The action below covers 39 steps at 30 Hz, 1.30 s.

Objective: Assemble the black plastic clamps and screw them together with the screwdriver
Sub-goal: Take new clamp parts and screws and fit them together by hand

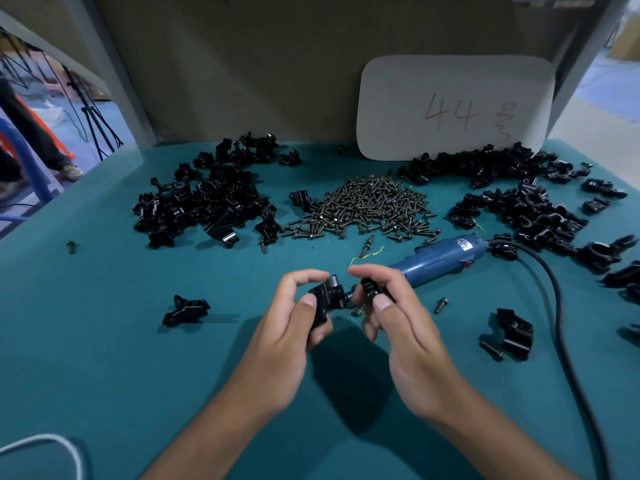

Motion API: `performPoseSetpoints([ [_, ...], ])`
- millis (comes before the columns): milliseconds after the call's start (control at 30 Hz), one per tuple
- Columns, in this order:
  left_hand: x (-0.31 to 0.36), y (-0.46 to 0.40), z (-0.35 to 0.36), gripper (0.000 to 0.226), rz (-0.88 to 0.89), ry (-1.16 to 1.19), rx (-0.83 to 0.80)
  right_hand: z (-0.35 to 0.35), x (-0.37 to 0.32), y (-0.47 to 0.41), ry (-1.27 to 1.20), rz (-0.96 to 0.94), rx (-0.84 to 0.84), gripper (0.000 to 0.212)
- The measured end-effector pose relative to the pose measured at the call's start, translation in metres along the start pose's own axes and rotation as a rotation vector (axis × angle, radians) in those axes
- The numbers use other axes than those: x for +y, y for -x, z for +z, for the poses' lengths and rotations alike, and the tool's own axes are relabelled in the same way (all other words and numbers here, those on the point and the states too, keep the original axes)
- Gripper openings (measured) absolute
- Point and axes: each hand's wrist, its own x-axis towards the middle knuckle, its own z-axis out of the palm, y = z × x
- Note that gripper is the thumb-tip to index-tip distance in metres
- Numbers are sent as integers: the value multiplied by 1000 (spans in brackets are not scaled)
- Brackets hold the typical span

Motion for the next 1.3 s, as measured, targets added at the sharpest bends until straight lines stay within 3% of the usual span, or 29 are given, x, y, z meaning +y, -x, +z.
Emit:
performPoseSetpoints([
  [267, 7, 6, 1, 23, 95, -29, -23, 0, 3, 0, -1, 19, 27, 37],
  [433, 12, 5, 3, 20, 107, -29, 51, 1, 2, -1, -63, -31, 15, 35],
  [600, 13, 7, 2, 29, 110, -46, -4, -1, -1, -1, -28, -69, 7, 33],
  [867, 10, 4, 2, 27, 173, -146, 47, 0, -7, -2, 13, -112, 58, 32],
  [1300, 12, 6, 7, 24, 218, -121, 45, 2, -16, 0, -175, -35, -8, 30],
])
